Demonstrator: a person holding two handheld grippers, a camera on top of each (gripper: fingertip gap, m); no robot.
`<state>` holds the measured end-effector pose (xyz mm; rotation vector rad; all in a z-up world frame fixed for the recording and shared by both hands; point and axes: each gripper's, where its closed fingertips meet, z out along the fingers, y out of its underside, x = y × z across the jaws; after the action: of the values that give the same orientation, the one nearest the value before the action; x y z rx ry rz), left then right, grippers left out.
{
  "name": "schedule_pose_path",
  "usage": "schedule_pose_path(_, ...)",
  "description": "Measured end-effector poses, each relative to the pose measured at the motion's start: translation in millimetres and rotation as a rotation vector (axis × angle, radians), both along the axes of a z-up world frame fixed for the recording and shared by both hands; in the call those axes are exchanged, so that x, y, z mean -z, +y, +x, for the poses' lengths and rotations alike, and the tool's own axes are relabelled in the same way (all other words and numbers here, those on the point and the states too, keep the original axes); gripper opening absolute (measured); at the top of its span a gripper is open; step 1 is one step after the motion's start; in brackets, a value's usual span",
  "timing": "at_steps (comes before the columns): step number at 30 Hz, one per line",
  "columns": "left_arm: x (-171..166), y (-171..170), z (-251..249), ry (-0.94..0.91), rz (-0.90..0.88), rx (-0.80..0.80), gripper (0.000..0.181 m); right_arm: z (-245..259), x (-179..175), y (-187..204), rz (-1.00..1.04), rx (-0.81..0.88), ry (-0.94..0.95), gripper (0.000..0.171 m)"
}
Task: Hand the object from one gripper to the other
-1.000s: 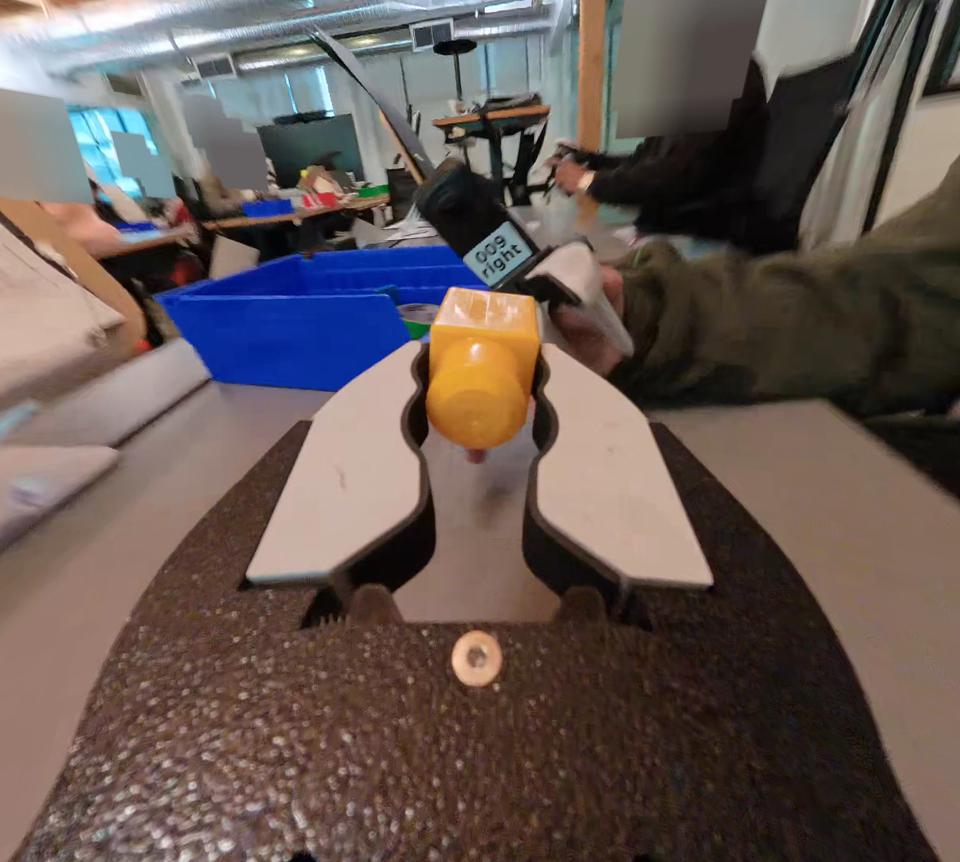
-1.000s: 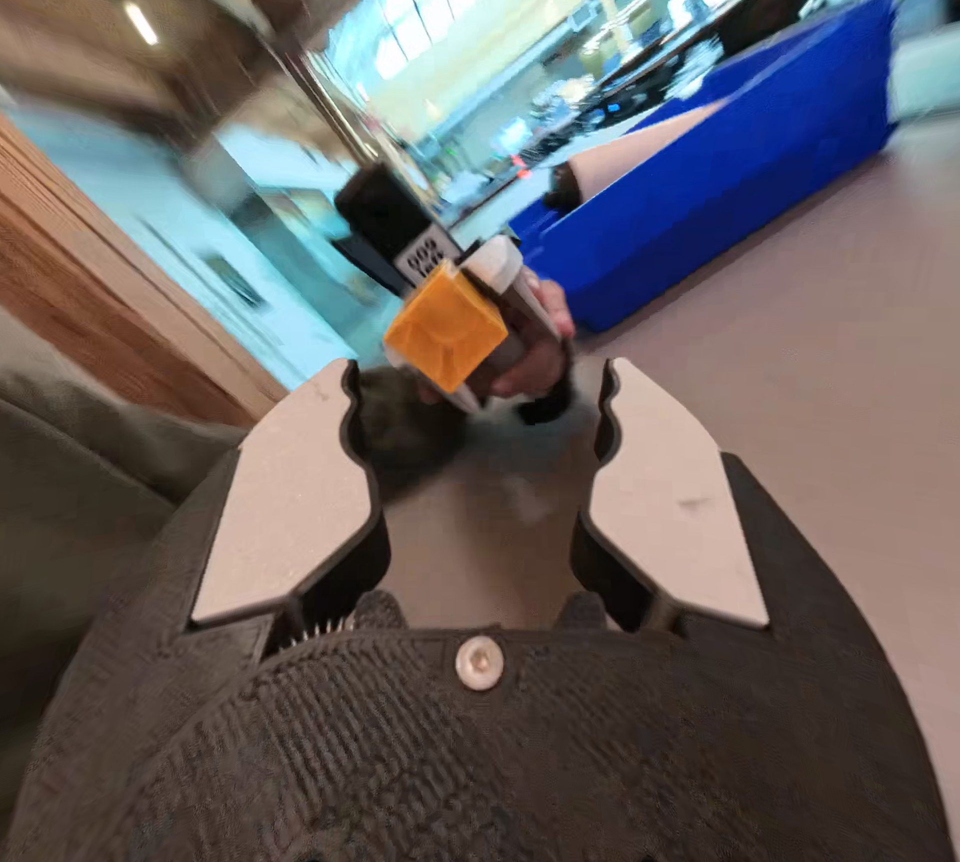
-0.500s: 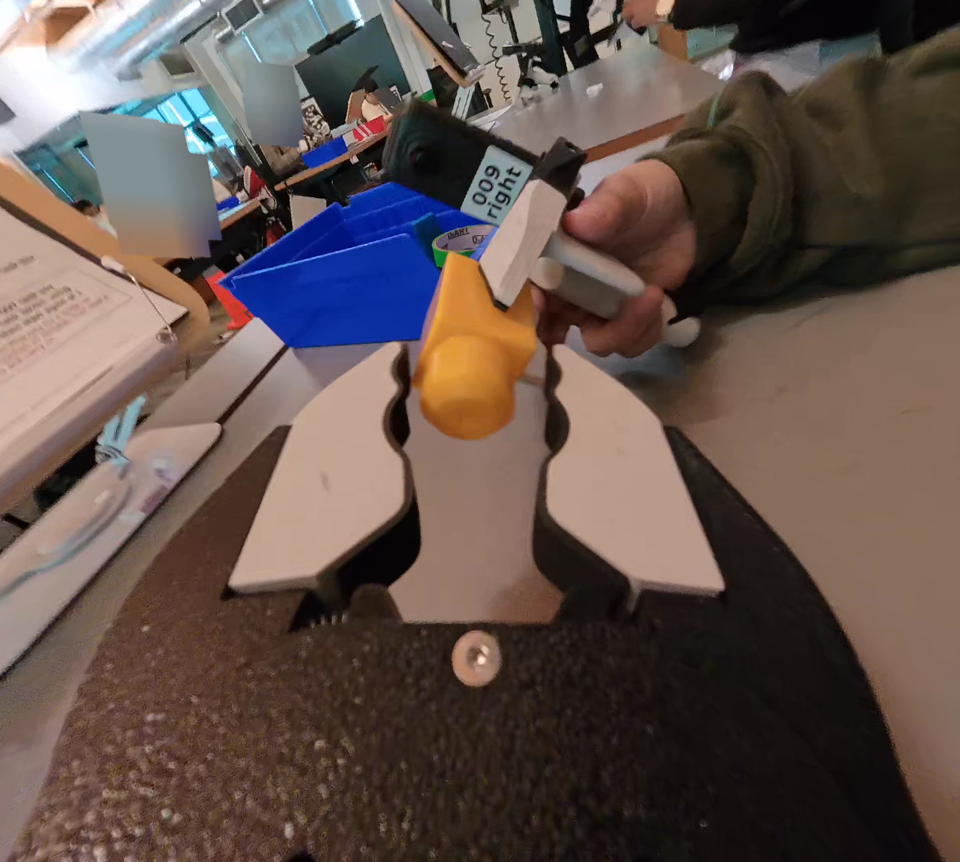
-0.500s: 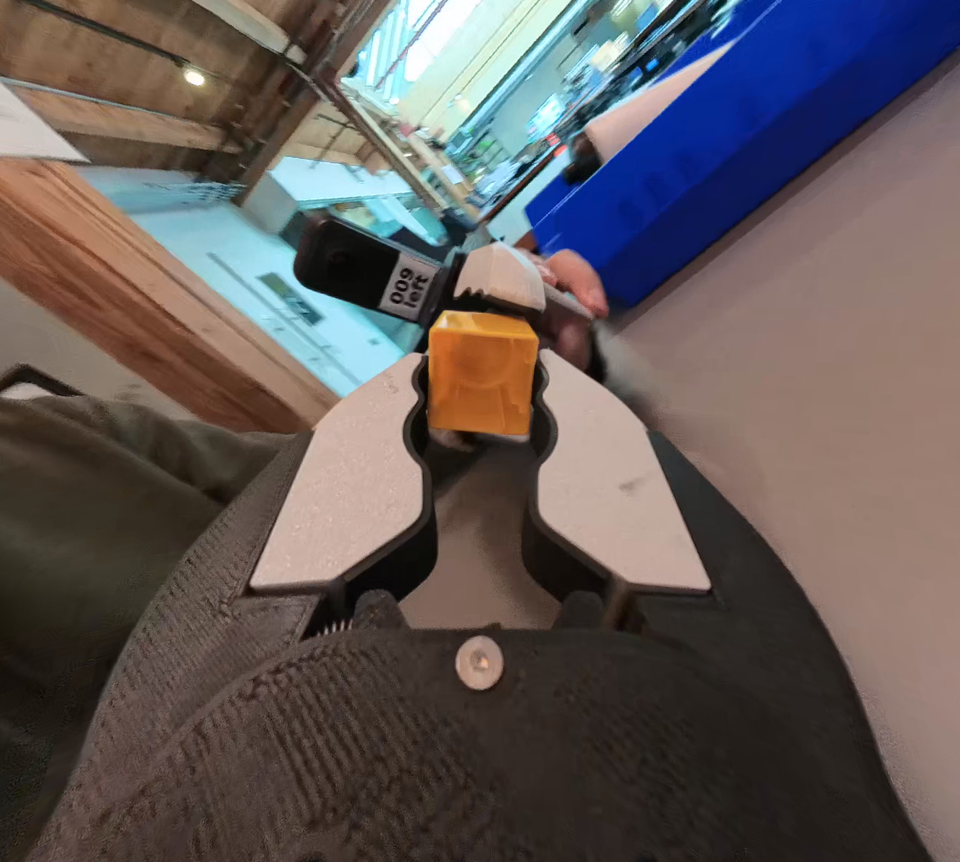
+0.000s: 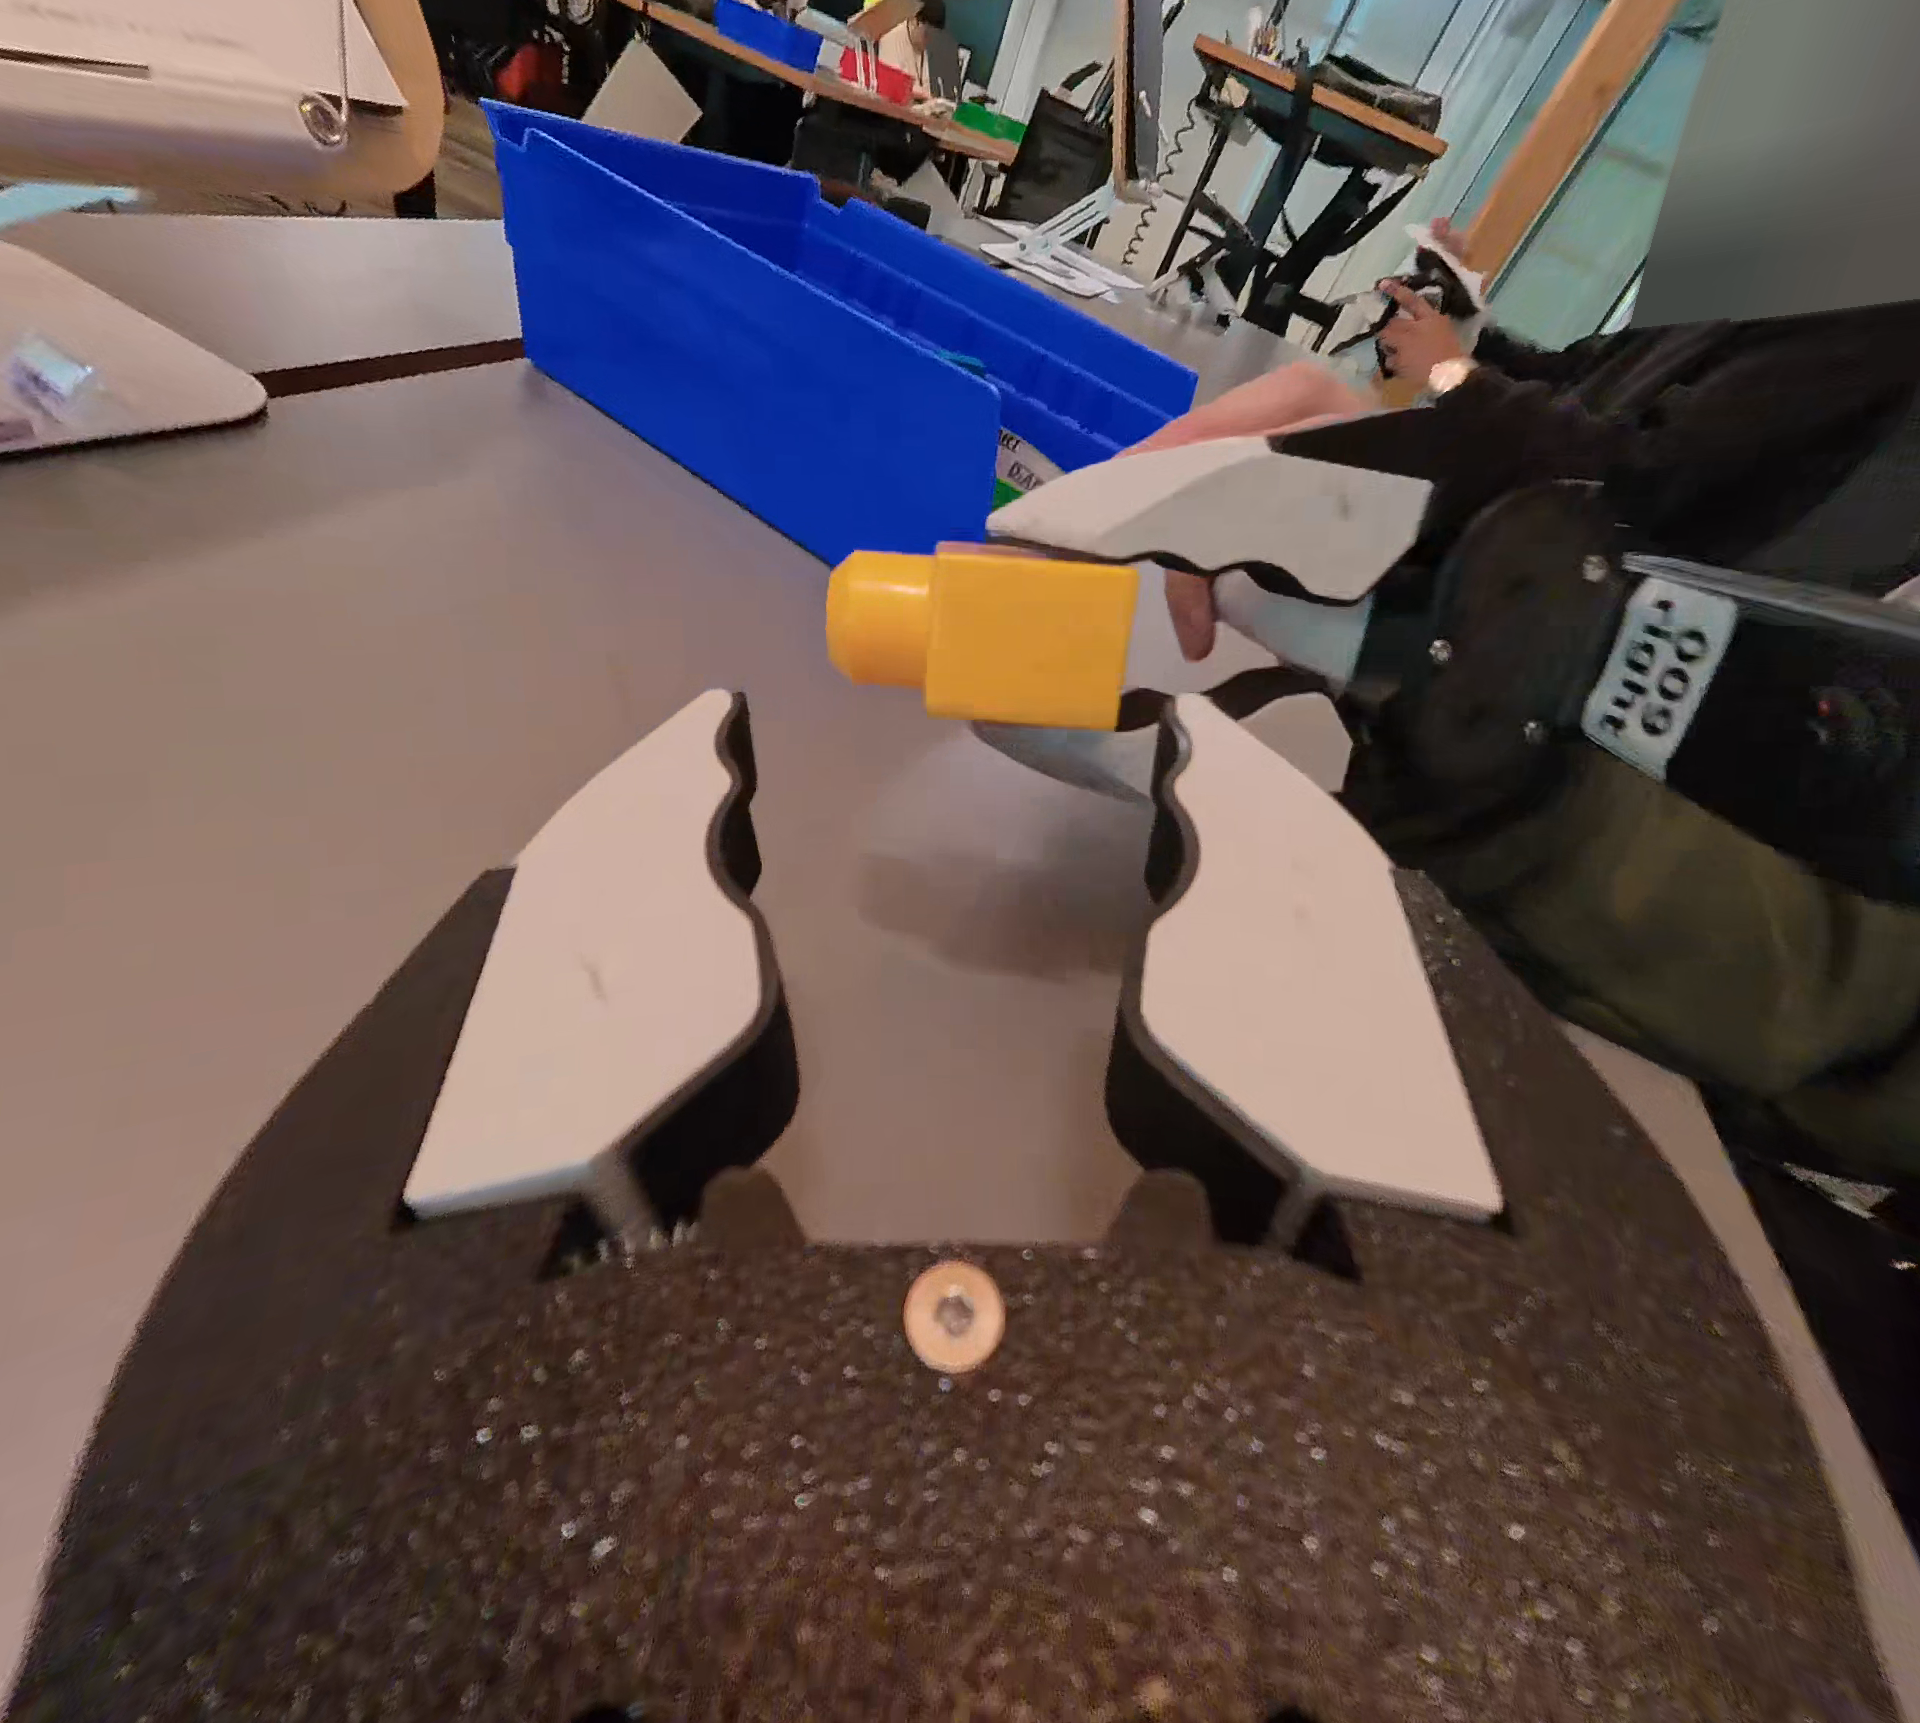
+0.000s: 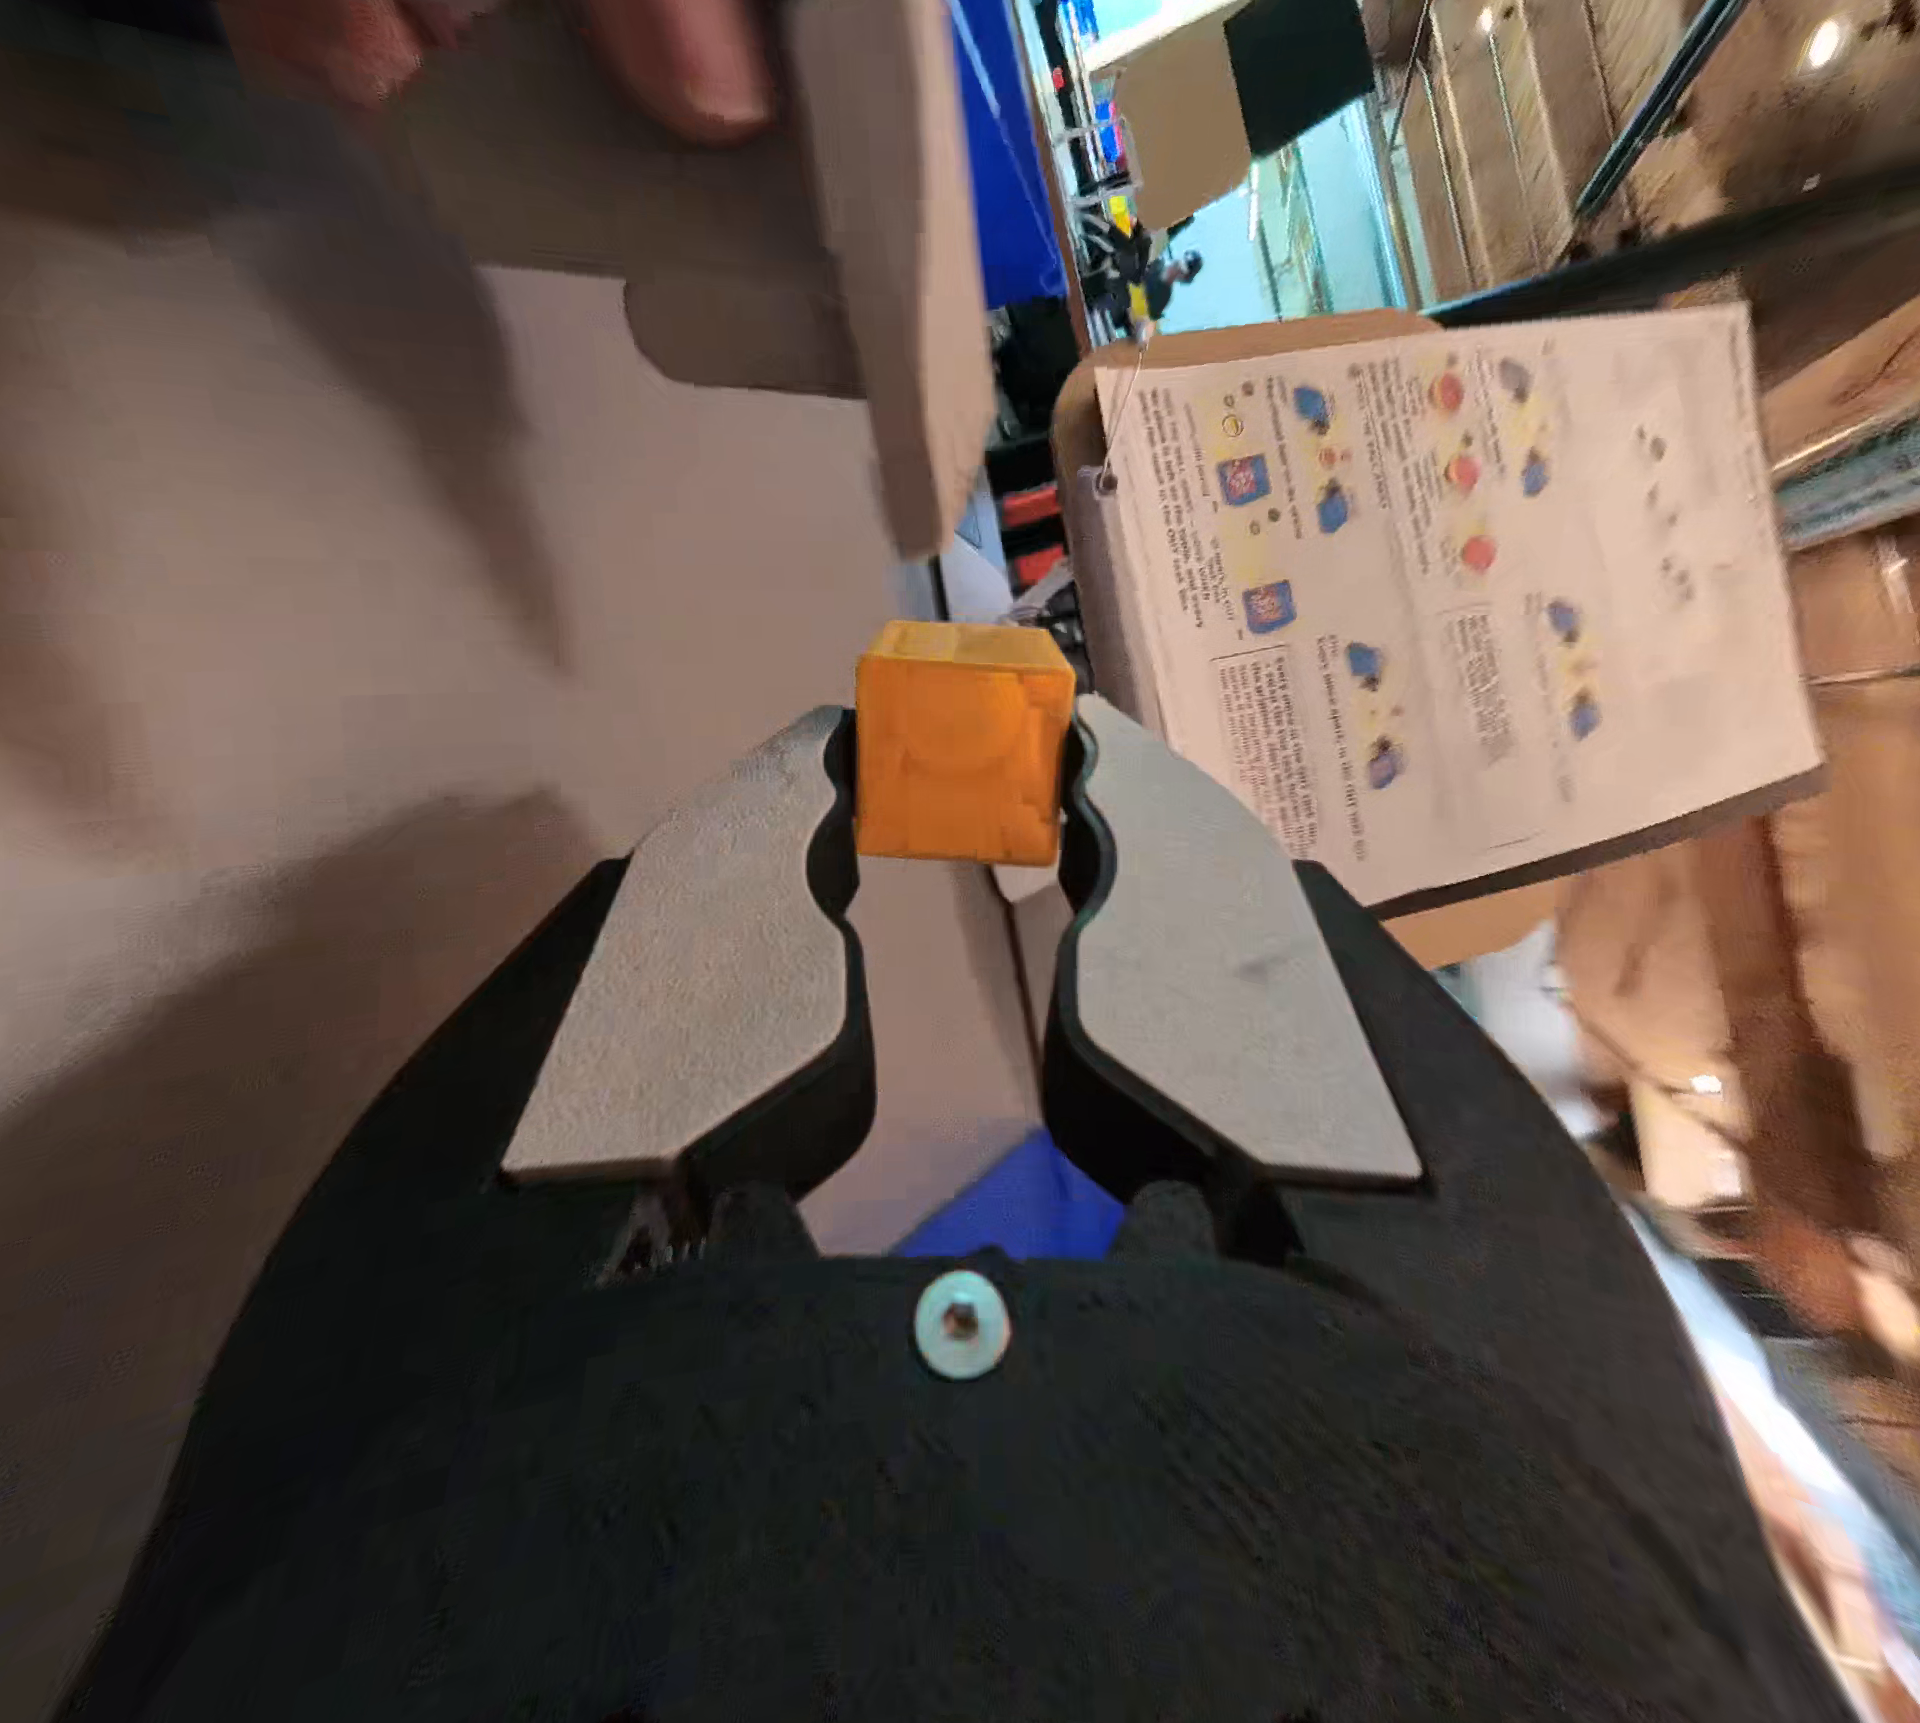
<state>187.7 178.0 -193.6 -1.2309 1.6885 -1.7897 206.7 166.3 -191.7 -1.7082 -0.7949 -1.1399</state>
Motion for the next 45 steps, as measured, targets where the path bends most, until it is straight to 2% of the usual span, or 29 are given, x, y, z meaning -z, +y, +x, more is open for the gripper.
schedule_pose_path(6,7,-9,3,-0.010,0.109,-0.018,0.076,-16,0,6,-0.024,-0.022,-0.124,0.036)
schedule_pose_path(8,9,-12,2,-0.022,0.143,-0.008,0.065,-20,2,8,-0.034,-0.029,-0.136,0.036)
schedule_pose_path(11,4,-14,0,-0.070,0.153,0.012,0.063,-24,-1,9,0.016,-0.052,-0.093,0.036)
schedule_pose_path(13,0,-11,-5,-0.109,0.145,0.050,0.063,-35,-2,9,0.069,-0.161,0.160,0.043)
schedule_pose_path(15,-6,-8,-12,-0.172,0.151,0.086,0.063,-44,-7,7,0.104,-0.271,0.524,0.071)
schedule_pose_path(17,-15,-13,-24,-0.246,0.142,0.172,0.063,-44,-18,3,0.140,-0.331,0.838,0.085)
schedule_pose_path(19,-26,-21,-35,-0.314,0.105,0.246,0.063,-52,-26,-1,0.141,-0.432,1.070,0.087)
schedule_pose_path(21,-31,-28,-42,-0.334,0.065,0.300,0.063,-64,-30,-6,0.120,-0.523,1.171,0.082)
schedule_pose_path(26,-28,-36,-49,-0.348,0.087,0.360,0.063,-82,-52,-18,0.143,-0.698,1.294,0.076)
schedule_pose_path(30,-30,-38,-51,-0.357,0.075,0.371,0.063,-77,-52,-18,0.157,-0.693,1.348,0.062)
schedule_pose_path(32,-29,-38,-50,-0.356,0.086,0.369,0.063,-75,-51,-18,0.163,-0.683,1.342,0.057)
schedule_pose_path(41,-20,-41,-49,-0.352,0.153,0.371,0.063,-79,-42,-13,0.162,-0.663,1.226,0.060)
schedule_pose_path(42,-22,-41,-49,-0.360,0.154,0.364,0.063,-79,-44,-14,0.161,-0.668,1.201,0.058)
schedule_pose_path(43,-23,-38,-46,-0.359,0.150,0.342,0.063,-81,-45,-15,0.154,-0.682,1.162,0.043)
schedule_pose_path(45,-26,-37,-47,-0.366,0.133,0.338,0.063,-81,-46,-14,0.159,-0.671,1.129,0.043)
